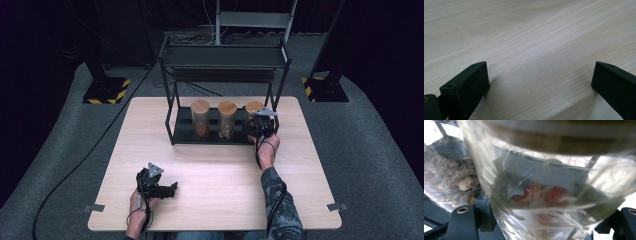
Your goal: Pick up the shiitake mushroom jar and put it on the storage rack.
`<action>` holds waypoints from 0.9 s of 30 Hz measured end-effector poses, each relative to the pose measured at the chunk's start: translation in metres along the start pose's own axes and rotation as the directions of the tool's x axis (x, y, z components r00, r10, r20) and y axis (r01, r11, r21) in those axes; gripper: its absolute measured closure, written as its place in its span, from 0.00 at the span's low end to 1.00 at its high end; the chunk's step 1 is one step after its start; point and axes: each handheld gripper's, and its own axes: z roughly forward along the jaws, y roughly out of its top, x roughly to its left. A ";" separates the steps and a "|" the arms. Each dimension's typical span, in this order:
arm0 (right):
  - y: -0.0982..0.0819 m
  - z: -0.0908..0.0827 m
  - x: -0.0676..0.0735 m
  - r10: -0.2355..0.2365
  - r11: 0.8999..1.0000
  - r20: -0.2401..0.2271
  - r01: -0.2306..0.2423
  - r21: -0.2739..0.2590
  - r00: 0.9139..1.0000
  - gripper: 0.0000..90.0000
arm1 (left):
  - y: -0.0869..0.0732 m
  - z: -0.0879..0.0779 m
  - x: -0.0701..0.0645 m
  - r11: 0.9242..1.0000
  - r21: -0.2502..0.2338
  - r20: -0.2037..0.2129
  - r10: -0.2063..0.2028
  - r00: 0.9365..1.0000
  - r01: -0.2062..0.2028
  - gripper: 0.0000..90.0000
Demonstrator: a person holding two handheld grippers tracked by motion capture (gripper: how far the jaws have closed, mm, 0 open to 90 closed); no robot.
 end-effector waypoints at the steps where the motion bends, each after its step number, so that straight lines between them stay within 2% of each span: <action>1: 0.000 0.001 0.000 0.001 1.000 -0.001 -0.001 0.002 1.000 0.27 | 0.000 0.000 0.000 1.000 0.000 0.000 0.001 1.000 -0.001 0.01; 27: 0.001 0.014 0.001 0.003 1.000 -0.016 -0.003 0.018 1.000 0.27 | 0.000 0.000 0.000 1.000 0.001 0.003 0.002 1.000 -0.002 0.01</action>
